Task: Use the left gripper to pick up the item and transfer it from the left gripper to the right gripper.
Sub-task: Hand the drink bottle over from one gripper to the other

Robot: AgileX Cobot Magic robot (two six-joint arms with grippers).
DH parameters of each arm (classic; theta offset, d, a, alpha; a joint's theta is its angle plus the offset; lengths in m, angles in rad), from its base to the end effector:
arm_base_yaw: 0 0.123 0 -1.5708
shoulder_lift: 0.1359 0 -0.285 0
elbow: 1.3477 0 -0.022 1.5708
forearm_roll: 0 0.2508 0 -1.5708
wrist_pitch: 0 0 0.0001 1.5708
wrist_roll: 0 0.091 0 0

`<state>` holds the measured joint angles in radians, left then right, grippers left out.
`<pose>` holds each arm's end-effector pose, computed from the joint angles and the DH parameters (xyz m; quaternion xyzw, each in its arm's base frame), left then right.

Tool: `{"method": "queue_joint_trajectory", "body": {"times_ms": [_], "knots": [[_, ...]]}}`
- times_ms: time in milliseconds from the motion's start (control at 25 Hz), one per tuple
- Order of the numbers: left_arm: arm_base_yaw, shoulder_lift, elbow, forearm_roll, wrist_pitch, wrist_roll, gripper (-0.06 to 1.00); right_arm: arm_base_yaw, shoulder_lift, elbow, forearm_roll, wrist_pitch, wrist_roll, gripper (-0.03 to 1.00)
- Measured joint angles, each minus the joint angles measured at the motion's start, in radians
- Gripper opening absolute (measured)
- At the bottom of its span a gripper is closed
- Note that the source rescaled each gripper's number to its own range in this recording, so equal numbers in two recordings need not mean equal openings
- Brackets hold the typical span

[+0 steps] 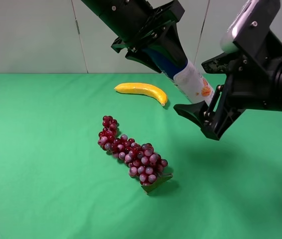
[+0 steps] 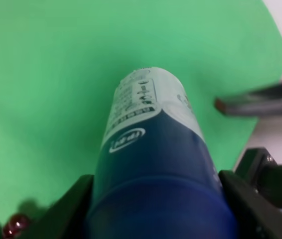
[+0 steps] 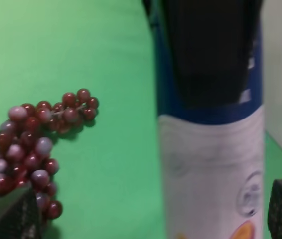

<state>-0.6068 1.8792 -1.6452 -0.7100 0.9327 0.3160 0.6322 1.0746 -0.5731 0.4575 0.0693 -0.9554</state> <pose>0.3172 -0.2782 0.3026 0.2859 0.8736 -0.3508 0.1791 0.1748 0.1315 0.2671 -0.4643 0.7167 0.0477 0.5182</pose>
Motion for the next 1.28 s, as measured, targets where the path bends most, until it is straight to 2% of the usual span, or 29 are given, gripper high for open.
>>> {"method": "queue_joint_trajectory", "body": {"times_ms": [400, 560, 760, 1120, 1160, 1280], "knots": [[0.002, 0.000, 0.000, -0.001, 0.058, 0.001, 0.00, 0.000, 0.071, 0.000, -0.009, -0.128, 0.000, 1.00], [0.002, 0.000, 0.000, -0.018, 0.062, 0.008, 0.00, 0.000, 0.106, 0.000, -0.009, -0.135, 0.000, 1.00], [0.002, 0.000, 0.000, -0.107, 0.061, 0.056, 0.00, 0.000, 0.164, 0.000, -0.010, -0.136, 0.001, 1.00], [0.005, 0.001, 0.000, -0.106, 0.060, 0.067, 0.00, 0.000, 0.179, 0.000, -0.010, -0.160, 0.024, 1.00], [0.005, 0.001, 0.000, -0.106, 0.060, 0.067, 0.00, 0.000, 0.179, 0.000, -0.010, -0.163, 0.024, 0.95], [0.005, 0.001, 0.000, -0.103, 0.060, 0.067, 0.00, 0.000, 0.179, -0.001, -0.010, -0.171, 0.024, 0.65]]}}
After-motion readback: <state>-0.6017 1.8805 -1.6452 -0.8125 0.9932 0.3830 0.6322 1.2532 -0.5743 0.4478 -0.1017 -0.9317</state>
